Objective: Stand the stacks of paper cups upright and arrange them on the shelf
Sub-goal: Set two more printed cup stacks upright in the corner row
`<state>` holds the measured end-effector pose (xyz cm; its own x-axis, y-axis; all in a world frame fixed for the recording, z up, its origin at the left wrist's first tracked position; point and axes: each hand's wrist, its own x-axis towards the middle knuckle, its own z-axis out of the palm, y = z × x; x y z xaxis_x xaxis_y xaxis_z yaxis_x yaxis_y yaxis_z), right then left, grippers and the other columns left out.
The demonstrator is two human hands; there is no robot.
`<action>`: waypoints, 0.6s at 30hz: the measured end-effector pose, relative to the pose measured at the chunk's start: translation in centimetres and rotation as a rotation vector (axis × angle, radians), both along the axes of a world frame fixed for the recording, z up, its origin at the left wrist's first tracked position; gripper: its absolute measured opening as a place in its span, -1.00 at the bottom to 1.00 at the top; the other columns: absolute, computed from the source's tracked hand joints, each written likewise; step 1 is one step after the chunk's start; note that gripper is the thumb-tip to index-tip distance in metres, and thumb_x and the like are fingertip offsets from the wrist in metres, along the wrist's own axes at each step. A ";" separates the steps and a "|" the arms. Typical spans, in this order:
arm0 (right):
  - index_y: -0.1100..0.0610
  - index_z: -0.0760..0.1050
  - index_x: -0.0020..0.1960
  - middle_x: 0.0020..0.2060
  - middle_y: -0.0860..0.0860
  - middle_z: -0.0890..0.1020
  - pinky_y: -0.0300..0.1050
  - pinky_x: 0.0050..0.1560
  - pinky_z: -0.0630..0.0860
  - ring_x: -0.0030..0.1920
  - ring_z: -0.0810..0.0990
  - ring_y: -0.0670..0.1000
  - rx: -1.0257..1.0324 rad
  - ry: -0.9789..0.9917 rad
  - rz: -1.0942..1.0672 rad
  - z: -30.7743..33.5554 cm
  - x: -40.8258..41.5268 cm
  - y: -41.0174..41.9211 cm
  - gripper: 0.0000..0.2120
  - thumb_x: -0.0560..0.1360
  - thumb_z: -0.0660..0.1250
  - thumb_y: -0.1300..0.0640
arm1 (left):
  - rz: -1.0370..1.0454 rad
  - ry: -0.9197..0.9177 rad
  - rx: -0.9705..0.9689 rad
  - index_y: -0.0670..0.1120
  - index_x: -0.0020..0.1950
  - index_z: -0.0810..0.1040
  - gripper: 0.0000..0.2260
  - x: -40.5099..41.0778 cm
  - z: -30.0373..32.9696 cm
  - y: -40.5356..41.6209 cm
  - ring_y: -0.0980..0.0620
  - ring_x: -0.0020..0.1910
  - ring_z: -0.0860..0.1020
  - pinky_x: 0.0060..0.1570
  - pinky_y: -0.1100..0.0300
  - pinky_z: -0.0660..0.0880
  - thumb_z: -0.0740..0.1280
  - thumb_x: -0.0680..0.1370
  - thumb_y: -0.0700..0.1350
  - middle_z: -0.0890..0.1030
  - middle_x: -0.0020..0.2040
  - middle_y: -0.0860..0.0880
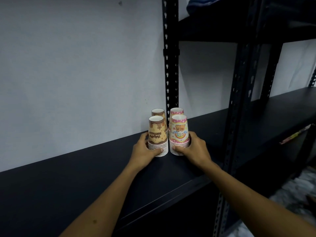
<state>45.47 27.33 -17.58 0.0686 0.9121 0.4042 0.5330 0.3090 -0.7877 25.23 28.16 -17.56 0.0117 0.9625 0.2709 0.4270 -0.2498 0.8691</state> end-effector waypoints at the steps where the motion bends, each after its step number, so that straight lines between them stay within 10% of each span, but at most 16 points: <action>1: 0.11 0.40 0.29 0.16 0.02 0.60 -0.27 -0.02 0.47 -0.02 0.53 -0.13 0.002 0.000 0.003 0.0 0.0 0.0 -0.36 0.30 0.57 0.00 | 0.003 0.005 0.003 0.03 0.40 0.31 -0.30 0.1 0.0 0.0 0.09 0.17 0.53 0.16 0.17 0.47 0.54 0.35 -0.09 0.54 0.28 0.01; 18: 0.06 0.43 0.32 0.15 0.00 0.61 -0.32 -0.02 0.42 0.00 0.55 -0.13 -0.044 0.081 0.074 0.6 0.1 -1.3 -0.46 0.37 0.45 0.20 | -0.021 0.099 -0.024 -0.04 0.46 0.21 -0.36 0.2 -0.9 -0.4 0.00 0.28 0.47 0.17 0.19 0.41 0.42 0.44 -0.17 0.47 0.36 -0.04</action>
